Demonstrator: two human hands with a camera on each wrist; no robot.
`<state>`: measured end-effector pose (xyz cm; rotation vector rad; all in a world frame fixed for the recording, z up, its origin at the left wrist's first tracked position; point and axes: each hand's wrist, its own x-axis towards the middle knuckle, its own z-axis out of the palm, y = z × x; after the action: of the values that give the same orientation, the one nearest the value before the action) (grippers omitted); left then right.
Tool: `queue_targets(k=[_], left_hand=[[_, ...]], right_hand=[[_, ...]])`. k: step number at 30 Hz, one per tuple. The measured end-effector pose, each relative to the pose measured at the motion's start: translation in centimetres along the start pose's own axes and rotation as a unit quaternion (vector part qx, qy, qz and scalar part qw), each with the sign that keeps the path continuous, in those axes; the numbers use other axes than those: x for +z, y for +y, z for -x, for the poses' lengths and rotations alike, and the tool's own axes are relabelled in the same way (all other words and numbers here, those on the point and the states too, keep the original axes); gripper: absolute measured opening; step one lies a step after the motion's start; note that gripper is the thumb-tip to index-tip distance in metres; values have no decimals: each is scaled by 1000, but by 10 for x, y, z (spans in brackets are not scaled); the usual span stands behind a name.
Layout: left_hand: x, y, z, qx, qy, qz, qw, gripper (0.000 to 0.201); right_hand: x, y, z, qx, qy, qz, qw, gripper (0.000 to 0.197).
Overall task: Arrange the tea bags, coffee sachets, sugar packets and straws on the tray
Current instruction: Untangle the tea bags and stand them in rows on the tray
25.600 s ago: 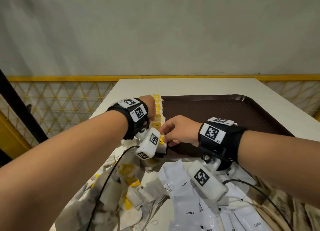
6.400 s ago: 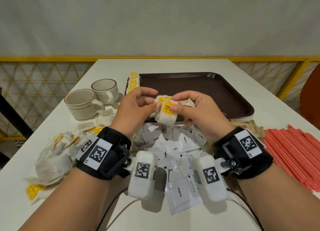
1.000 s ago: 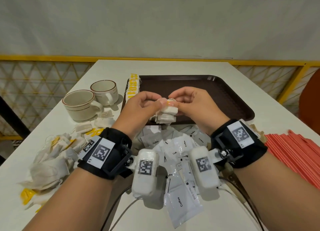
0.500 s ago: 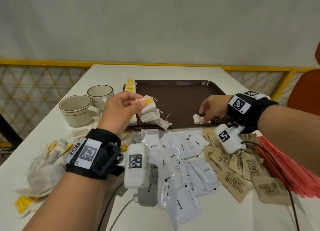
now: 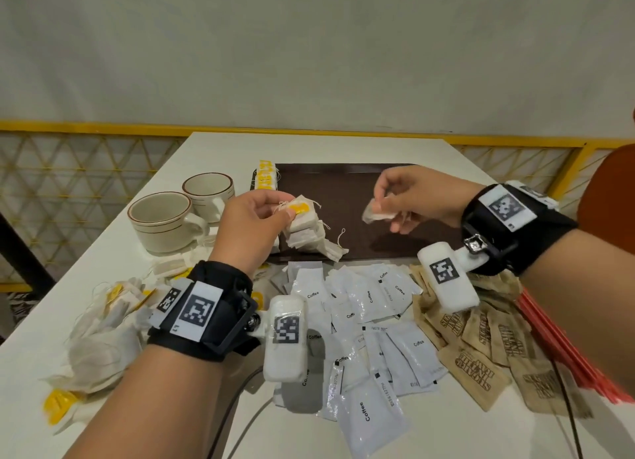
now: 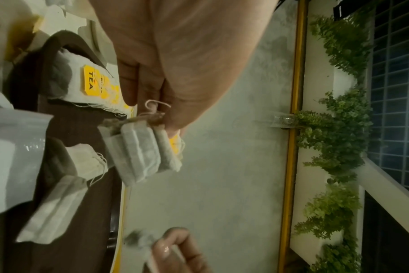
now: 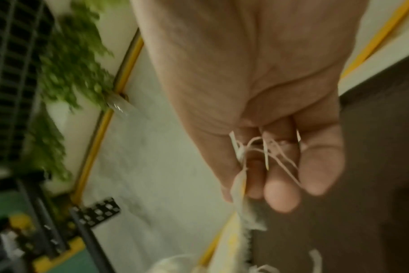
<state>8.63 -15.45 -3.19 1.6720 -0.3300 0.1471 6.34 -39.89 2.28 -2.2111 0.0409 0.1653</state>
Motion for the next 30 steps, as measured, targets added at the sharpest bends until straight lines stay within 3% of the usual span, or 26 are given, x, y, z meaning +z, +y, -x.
queue_targets(k=[3, 6, 12, 18, 23, 27, 30], left_hand=[[1, 0, 1, 4, 8, -5, 1000, 20], [1, 0, 1, 5, 6, -7, 1000, 22], [0, 4, 2, 9, 32, 12, 999, 16], [3, 9, 4, 39, 11, 6, 999, 17], [7, 11, 6, 71, 4, 10, 997, 18], [6, 10, 5, 75, 46, 20, 996, 23], [5, 9, 3, 67, 49, 17, 996, 22]], right_hand=[[15, -13, 17, -58, -50, -82, 994, 20], [28, -17, 27, -99, -96, -88, 987, 29], [37, -21, 31, -133, -20, -111, 985, 9], [41, -25, 30, -121, -94, -265, 952, 33], [54, -32, 20, -106, 3, -219, 970, 21], [60, -30, 20, -92, -59, -101, 989, 21], [59, -31, 21, -99, -65, -101, 988, 21]])
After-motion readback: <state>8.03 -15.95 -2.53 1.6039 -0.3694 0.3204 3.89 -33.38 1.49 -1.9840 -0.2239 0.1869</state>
